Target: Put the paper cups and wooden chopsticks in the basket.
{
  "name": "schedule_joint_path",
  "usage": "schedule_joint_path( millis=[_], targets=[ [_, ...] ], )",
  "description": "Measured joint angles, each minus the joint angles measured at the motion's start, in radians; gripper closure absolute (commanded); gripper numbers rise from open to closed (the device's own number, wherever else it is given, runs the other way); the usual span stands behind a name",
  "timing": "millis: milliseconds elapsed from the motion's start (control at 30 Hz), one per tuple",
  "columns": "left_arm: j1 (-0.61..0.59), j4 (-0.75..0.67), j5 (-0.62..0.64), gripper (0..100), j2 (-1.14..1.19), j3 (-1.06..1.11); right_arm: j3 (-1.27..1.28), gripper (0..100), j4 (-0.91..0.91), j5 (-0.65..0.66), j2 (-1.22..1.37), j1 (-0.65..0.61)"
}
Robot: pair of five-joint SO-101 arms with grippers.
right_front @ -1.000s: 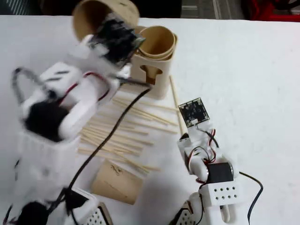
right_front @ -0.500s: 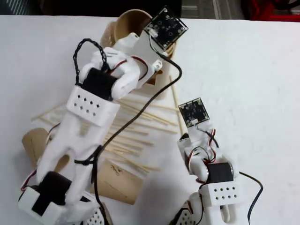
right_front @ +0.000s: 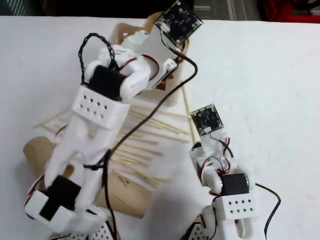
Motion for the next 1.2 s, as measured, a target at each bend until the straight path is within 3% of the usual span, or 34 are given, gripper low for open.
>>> schedule_joint_path(
  millis=[300, 533, 700, 767, 967, 1200],
  targets=[
    [0.000, 0.020, 0.000, 85, 0.003, -0.040, 0.000, 95.7, 0.000, 0.000, 0.000, 0.000],
    [-0.015, 0.292, 0.000, 85, 0.002, -0.253, 0.000, 95.7, 0.000, 0.000, 0.000, 0.000],
    [-0.091, 0.534, 0.000, 84, 0.002, -0.319, 0.000, 95.7, 0.000, 0.000, 0.000, 0.000],
    [-0.146, 0.568, 0.000, 80, 0.002, -0.318, 0.000, 95.7, 0.000, 0.000, 0.000, 0.000],
    [-0.324, 0.578, -0.068, 75, -0.044, -0.164, 0.012, 95.7, 0.000, 0.000, 0.002, 0.000],
    [-0.439, 0.578, -0.222, 75, -0.333, 0.187, 0.012, 95.7, -0.021, 0.000, 0.000, 0.000]
  ],
)
